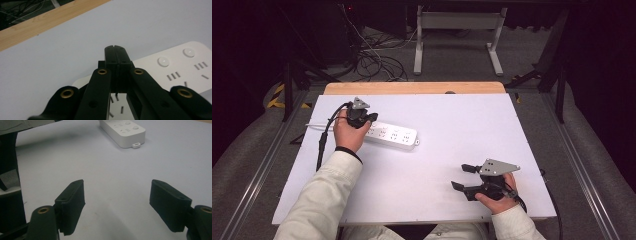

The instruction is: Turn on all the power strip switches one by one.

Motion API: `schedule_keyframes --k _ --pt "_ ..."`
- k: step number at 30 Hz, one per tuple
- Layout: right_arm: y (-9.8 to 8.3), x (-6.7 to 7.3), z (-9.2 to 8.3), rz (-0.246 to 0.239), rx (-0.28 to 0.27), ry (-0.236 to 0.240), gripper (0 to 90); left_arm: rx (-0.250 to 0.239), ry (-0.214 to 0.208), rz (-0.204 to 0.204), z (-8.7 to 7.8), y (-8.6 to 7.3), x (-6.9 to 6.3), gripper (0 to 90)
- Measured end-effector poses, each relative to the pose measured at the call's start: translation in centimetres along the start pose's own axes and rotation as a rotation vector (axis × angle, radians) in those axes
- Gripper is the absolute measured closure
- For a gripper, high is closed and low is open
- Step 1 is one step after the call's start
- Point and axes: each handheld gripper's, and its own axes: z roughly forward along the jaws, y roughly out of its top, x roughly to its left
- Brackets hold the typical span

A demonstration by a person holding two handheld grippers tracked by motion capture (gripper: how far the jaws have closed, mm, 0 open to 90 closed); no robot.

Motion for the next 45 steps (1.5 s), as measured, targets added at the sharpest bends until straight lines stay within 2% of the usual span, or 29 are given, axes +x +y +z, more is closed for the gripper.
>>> schedule_keyframes --k 4,6,12,17,27,36,38,45 --pt "0.0 0.0 0.1 0.003 0.001 0.001 29.2 0.016 -0.005 -0.018 0.2 -0.5 0.5 90.0" --pt "0.0 0.0 0.1 0.001 0.001 0.001 29.2 0.019 0.002 -0.002 0.4 -0.5 0.6 90.0" --pt "0.0 0.0 0.0 0.001 0.002 0.000 29.2 0.032 0.000 0.001 1.0 -1.0 0.7 90.0" --pt "0.0 0.0 0.0 0.000 0.001 0.000 29.2 0.040 -0.016 -0.021 1.2 -1.5 0.9 90.0" --pt "0.0 0.0 0.0 -0.002 0.005 0.001 29.2 0.022 -0.040 -0.026 1.8 -1.9 0.8 90.0" --pt "0.0 0.1 0.0 -0.002 0.005 0.005 29.1 0.021 -0.017 -0.024 1.9 -1.8 0.5 90.0" --pt "0.0 0.1 0.0 -0.001 0.005 0.005 29.1 0.023 -0.016 -0.037 1.9 -1.8 0.4 90.0" --pt "0.0 0.1 0.0 -0.002 0.004 0.006 29.1 0.018 -0.017 -0.045 2.0 -2.0 0.5 90.0"
